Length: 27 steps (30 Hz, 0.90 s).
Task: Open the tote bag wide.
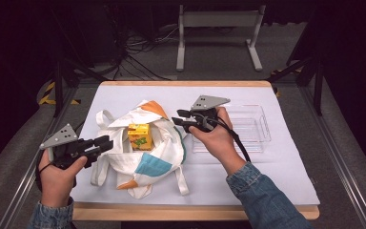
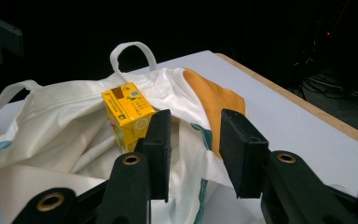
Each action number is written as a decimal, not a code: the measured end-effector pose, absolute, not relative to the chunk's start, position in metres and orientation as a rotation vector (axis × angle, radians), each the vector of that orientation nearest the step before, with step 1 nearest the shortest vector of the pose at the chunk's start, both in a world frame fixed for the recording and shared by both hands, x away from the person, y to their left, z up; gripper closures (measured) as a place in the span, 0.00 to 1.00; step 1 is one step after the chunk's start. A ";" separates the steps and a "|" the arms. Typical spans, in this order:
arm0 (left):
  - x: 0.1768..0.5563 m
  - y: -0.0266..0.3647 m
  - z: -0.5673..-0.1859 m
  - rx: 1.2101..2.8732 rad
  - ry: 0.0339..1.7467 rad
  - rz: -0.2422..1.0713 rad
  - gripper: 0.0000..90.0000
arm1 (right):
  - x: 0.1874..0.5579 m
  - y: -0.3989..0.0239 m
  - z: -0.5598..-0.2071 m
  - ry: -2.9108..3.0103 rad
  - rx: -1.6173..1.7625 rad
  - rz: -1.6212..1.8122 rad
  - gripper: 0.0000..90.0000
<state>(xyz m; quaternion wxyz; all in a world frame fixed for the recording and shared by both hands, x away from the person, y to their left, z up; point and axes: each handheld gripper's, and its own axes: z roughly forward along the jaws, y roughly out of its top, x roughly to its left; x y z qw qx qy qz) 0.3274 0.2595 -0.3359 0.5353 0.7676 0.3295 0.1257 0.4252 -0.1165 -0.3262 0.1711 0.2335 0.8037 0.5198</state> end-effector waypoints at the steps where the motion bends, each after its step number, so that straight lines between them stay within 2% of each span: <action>1: 0.326 0.258 -0.335 1.811 0.762 0.265 0.78 | 0.423 -0.120 -0.326 2.271 0.660 1.478 0.72; 8: 0.318 0.239 -0.341 1.829 0.725 0.232 0.79 | 0.410 -0.146 -0.329 2.214 0.695 1.546 0.72; 10: 0.320 0.234 -0.343 1.888 0.712 0.249 0.75 | 0.400 -0.160 -0.328 2.163 0.658 1.575 0.72; 16: 0.320 0.231 -0.346 1.921 0.704 0.263 0.75 | 0.387 -0.183 -0.326 2.113 0.682 1.621 0.71; 27: 0.317 0.209 -0.354 1.959 0.597 0.250 0.79 | 0.385 -0.194 -0.327 2.100 0.710 1.651 0.70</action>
